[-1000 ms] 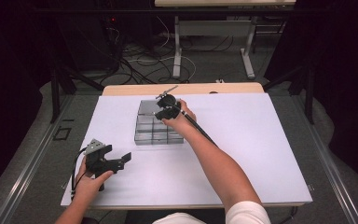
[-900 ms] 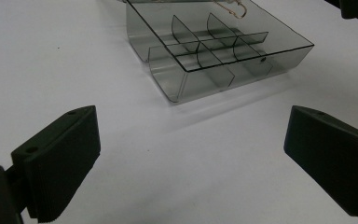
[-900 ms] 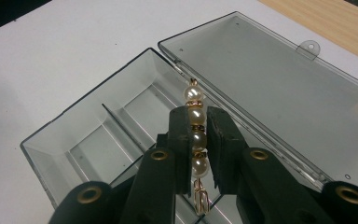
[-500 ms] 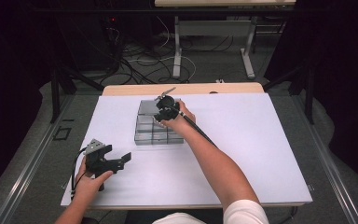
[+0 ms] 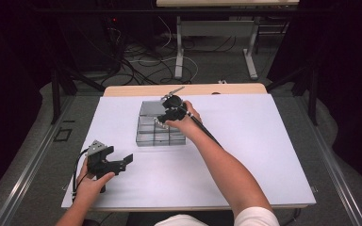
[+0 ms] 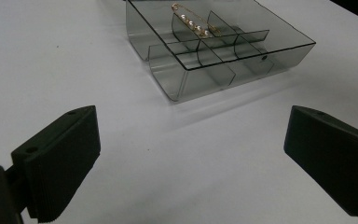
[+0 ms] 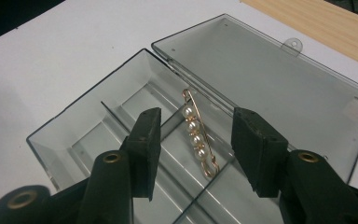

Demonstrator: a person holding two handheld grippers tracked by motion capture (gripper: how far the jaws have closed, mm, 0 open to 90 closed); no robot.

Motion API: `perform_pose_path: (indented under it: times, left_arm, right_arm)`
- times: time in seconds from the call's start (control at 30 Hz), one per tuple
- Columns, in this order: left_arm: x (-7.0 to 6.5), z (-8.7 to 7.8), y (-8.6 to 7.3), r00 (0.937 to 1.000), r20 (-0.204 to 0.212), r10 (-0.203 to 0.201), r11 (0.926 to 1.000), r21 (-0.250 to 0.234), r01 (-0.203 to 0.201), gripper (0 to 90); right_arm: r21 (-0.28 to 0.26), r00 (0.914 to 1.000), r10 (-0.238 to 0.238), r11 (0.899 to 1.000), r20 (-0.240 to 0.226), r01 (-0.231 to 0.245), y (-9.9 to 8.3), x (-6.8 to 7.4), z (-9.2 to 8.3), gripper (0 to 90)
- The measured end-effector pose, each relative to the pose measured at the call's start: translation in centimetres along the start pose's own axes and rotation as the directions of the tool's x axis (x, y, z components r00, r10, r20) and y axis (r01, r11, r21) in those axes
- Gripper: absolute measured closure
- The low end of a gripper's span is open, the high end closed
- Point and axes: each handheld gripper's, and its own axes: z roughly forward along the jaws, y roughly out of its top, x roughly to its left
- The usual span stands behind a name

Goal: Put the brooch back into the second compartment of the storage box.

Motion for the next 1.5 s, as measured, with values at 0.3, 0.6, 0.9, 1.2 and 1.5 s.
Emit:
perform_pose_path:
  times: [0.3, 0.6, 0.9, 1.2, 1.5]
  left_arm:
    - [0.0, 0.0, 0.0, 1.0, 0.002, 0.004, 1.0, 0.0, -0.004, 3.5]
    - [-0.2, 0.0, 0.0, 1.0, -0.001, 0.009, 1.0, 0.002, -0.009, 3.5]
    - [-0.1, 0.0, 0.0, 0.9999, -0.009, 0.005, 1.0, 0.003, -0.005, 3.5]
    - [0.0, -0.2, 0.0, 0.9999, -0.015, 0.006, 1.0, -0.002, -0.006, 3.5]
    - [0.0, -0.3, 0.0, 0.9999, -0.017, 0.004, 1.0, -0.004, -0.004, 3.4]
  right_arm:
    - [0.009, 0.9999, 0.014, 1.0, 0.01, -0.014, -1.2, -0.1, -2.6, 46.9]
    - [-0.057, 0.9978, 0.066, 0.996, 0.008, -0.066, -3.2, -0.6, -5.5, 35.6]
    - [-0.092, 0.996, 0.088, 0.992, 0.018, -0.086, -5.6, -1.3, -7.8, 16.9]
    - [-0.143, 0.9907, 0.108, 0.985, 0.083, -0.095, -7.8, -2.4, -10.1, 4.1]
    - [-0.158, 0.986, 0.121, 0.982, 0.115, -0.102, -10.2, -3.5, -11.9, 0.0]
